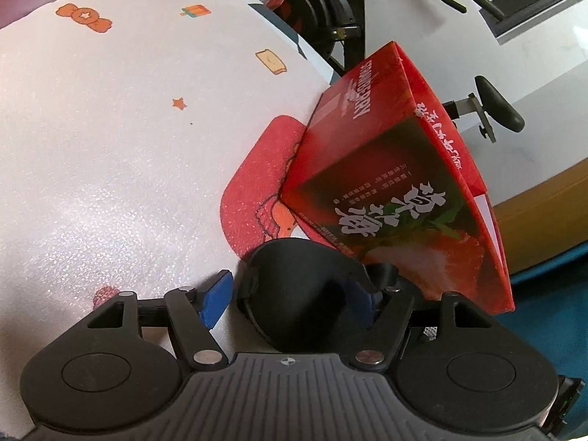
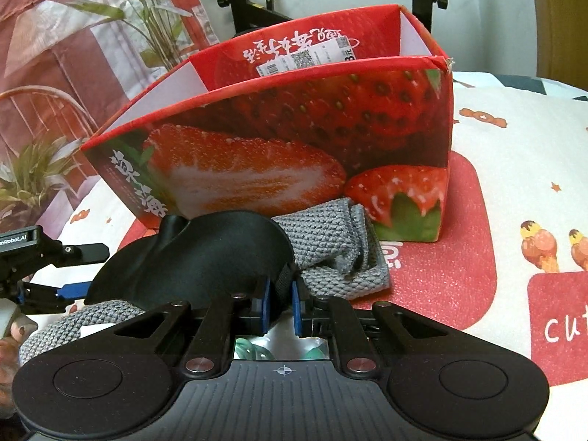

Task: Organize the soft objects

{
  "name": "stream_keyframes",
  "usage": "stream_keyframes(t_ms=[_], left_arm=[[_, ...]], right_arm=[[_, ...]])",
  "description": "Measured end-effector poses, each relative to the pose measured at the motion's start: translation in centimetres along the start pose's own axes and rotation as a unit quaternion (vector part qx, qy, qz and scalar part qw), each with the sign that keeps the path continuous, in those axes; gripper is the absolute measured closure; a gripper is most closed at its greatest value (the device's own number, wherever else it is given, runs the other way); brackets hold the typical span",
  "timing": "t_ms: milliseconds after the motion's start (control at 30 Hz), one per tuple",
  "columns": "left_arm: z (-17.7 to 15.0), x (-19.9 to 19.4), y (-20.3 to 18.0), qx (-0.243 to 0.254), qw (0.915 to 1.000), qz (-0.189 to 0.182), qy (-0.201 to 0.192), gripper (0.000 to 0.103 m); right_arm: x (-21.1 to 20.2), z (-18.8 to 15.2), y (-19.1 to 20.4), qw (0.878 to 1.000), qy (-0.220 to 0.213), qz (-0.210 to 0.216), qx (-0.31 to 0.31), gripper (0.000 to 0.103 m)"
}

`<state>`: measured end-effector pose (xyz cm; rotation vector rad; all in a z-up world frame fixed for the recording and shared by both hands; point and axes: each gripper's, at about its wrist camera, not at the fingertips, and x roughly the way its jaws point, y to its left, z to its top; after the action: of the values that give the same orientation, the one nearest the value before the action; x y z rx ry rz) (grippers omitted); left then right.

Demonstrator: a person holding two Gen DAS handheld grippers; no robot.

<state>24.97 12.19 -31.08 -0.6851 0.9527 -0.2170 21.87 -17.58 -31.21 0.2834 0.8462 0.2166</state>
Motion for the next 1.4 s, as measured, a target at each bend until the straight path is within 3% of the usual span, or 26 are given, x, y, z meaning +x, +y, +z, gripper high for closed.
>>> stream_keyframes(t_ms=[100, 167, 333, 767, 1267, 1400], left_arm=[[-0.2, 0.0, -0.1, 0.008, 1.0, -0.006, 0.001, 0.036], [-0.4, 0.3, -0.8, 0.033, 0.9994, 0.011, 0.001, 0.052], [-0.9, 0.0, -1.4, 0.079, 0.9963, 0.031, -0.009, 0.068], [-1.1, 0.0, -1.2, 0.093, 0.9951, 0.033, -0.012, 0.068], [-1.2, -0.2, -1.3, 0.093, 0.995, 0.034, -0.016, 0.072], [-1.4, -0.7, -1.1, 0.09, 0.9951, 0.037, -0.018, 0.079]], right_arm=[[0.0, -0.1, 0.0, 1.0, 0.0, 0.0, 0.004, 0.092], [-0.1, -0.1, -0.1, 1.0, -0.001, 0.002, 0.008, 0.092], [-0.5, 0.0, -0.4, 1.0, -0.009, 0.005, 0.018, 0.091], [-1.2, 0.9, -1.3, 0.993, -0.044, 0.068, 0.086, 0.074], [0.7, 2.0, -1.3, 0.991, -0.046, 0.073, 0.099, 0.069], [-0.1, 1.8, -0.4, 0.995, -0.048, 0.063, 0.067, 0.078]])
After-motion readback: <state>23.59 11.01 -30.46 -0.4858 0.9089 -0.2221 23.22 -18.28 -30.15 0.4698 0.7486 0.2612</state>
